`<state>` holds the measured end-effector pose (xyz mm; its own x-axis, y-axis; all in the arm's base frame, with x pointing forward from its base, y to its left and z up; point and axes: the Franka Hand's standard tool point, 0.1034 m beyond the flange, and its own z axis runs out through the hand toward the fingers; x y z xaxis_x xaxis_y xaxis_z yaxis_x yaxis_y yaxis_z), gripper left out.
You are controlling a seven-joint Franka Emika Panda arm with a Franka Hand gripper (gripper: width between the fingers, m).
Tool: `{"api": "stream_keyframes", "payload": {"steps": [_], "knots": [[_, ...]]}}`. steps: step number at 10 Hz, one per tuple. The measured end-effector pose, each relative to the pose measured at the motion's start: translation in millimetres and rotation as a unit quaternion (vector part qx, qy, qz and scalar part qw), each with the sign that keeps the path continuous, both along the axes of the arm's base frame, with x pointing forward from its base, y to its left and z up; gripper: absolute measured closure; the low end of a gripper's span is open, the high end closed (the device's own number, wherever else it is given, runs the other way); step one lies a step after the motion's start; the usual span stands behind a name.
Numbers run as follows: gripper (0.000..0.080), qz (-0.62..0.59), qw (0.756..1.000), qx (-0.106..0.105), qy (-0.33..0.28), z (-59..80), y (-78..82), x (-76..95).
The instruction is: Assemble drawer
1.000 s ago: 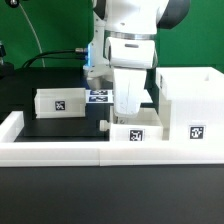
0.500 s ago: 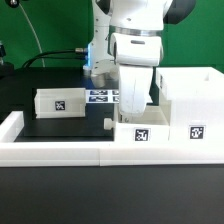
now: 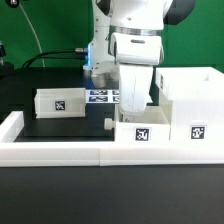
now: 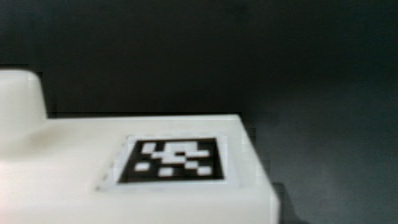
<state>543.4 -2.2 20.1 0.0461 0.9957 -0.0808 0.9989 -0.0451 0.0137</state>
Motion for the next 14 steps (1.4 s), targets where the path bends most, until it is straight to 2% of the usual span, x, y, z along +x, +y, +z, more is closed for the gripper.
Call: {"api": "stream_keyframes", "payload": {"steps": [6, 10, 14], "knots": [[0.0757, 0.001, 1.000, 0.000, -0.003, -2.8, -3.0, -3.6], [0.0757, 0.001, 1.000, 0.001, -0.004, -3.5, 4.3, -4.2], [0.0757, -0.007, 1.000, 0.001, -0.006, -3.9, 2.8, -4.7]]}}
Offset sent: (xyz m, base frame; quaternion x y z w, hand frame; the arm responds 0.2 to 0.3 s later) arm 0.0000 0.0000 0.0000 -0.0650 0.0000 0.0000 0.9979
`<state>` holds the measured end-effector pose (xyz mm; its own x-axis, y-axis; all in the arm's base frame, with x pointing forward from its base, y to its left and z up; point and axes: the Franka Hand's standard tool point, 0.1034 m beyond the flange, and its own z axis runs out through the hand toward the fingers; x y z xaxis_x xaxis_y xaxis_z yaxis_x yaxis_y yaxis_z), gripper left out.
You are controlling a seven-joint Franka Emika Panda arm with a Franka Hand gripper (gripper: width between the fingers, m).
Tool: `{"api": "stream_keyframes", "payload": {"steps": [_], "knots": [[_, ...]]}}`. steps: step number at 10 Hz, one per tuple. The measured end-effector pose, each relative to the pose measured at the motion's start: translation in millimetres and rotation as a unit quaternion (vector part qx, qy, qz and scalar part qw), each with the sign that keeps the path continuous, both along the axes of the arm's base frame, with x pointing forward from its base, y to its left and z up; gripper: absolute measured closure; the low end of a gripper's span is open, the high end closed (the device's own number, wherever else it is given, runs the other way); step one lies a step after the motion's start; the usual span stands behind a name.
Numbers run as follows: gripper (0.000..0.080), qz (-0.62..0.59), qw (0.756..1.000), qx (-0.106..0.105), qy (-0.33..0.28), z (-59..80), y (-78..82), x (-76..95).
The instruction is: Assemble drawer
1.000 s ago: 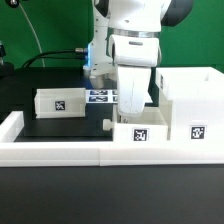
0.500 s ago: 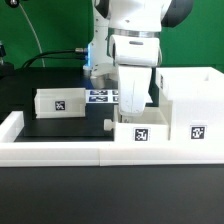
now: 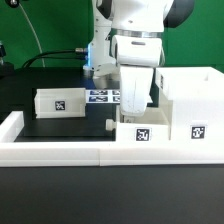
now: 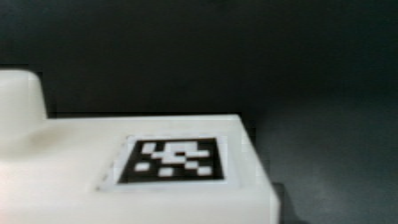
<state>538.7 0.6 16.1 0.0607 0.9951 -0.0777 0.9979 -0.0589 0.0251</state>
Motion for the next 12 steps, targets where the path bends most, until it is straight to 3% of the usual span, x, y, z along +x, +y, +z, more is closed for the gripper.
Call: {"api": "stream_keyframes", "payload": {"steps": [12], "knots": [[0.0757, -0.016, 1.000, 0.006, -0.026, -4.1, 7.3, -4.5]]}}
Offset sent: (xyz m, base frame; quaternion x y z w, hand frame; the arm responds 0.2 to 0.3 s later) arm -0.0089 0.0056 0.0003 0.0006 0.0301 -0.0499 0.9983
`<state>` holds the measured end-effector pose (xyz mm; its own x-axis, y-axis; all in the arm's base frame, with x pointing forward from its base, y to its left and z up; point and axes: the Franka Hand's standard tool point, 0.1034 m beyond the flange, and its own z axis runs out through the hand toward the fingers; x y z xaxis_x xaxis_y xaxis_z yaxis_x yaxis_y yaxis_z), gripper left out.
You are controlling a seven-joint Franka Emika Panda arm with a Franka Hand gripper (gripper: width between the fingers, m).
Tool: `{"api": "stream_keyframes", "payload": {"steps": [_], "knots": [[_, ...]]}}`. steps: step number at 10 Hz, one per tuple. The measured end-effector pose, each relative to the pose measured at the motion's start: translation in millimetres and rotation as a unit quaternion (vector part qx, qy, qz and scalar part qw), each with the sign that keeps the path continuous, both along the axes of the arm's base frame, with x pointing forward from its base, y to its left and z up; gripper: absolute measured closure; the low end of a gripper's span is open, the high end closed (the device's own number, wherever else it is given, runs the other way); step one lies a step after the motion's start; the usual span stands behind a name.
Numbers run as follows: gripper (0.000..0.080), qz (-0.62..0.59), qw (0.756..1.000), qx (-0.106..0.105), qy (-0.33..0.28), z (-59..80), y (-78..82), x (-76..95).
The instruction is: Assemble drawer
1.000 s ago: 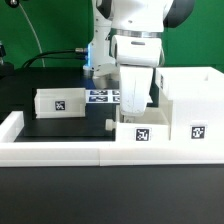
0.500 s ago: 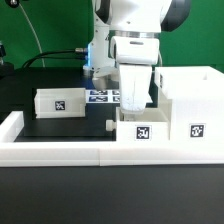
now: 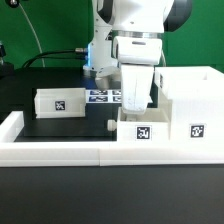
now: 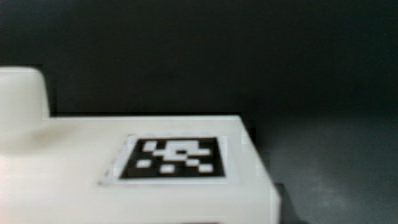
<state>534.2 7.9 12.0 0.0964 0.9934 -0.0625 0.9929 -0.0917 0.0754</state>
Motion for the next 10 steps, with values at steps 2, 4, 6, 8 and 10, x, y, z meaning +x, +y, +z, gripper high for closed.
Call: {"api": "stream_keyframes", "payload": {"steps": [2, 4, 6, 8, 10], "knots": [[0.0757, -0.008, 1.000, 0.001, 0.000, -0.2, 1.8, -0.4], [0.0757, -0.009, 1.000, 0.000, 0.000, -0.2, 1.5, -0.4], [0.0757, -0.011, 1.000, -0.001, 0.004, -0.2, -0.4, -0.8], [0.0757, -0.013, 1.000, -0.003, 0.013, 0.1, -2.4, -0.8], [0.0757, -0.013, 1.000, -0.003, 0.013, 0.1, -2.5, -0.8]]}}
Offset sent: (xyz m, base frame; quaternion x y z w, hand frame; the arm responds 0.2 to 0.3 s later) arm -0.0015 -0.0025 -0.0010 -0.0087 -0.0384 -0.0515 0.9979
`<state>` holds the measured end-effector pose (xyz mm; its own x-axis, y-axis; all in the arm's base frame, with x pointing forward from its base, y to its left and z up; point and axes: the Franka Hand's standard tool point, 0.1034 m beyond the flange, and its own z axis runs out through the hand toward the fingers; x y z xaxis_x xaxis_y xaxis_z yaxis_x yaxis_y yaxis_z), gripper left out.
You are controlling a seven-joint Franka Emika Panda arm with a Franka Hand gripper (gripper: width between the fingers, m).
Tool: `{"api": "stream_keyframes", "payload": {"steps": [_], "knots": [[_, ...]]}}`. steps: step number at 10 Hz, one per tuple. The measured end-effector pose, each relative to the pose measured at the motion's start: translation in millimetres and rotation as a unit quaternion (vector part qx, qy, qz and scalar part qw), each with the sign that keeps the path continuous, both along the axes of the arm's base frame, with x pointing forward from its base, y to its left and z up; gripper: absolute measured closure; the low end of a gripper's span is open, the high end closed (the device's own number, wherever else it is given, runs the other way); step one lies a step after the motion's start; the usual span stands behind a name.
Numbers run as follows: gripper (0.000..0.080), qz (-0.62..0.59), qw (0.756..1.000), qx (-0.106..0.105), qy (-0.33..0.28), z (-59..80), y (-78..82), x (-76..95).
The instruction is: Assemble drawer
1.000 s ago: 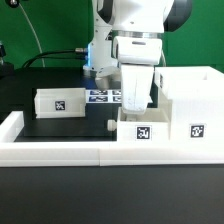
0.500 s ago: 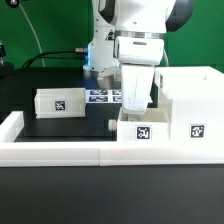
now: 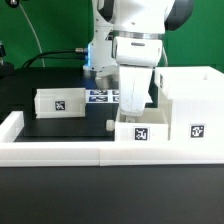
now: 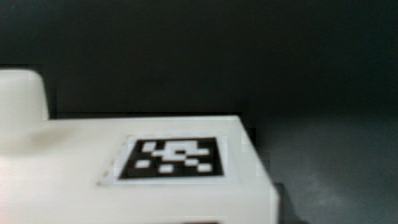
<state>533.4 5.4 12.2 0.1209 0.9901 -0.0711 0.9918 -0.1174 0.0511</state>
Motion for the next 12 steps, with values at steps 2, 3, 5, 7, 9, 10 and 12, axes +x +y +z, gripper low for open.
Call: {"api": "stream_keyframes", "payload": {"steps": [2, 3, 5, 7, 9, 10, 12], "knots": [[0.0757, 0.001, 1.000, 0.000, 0.000, 0.1, 0.3, 0.0], [0.0757, 0.001, 1.000, 0.000, 0.000, 0.0, 1.0, 0.0], [0.0757, 0.000, 1.000, 0.000, 0.000, 0.0, 0.1, 0.0], [0.0757, 0.000, 1.000, 0.000, 0.000, 0.0, -0.1, 0.0], [0.0757, 0.007, 1.000, 0.000, -0.001, -0.1, -0.8, -0.1], [0.0757, 0.035, 0.999, 0.001, -0.008, -0.3, -3.2, 0.1], [0.0757, 0.058, 0.998, -0.001, -0.009, -0.3, -6.8, 0.3]]}}
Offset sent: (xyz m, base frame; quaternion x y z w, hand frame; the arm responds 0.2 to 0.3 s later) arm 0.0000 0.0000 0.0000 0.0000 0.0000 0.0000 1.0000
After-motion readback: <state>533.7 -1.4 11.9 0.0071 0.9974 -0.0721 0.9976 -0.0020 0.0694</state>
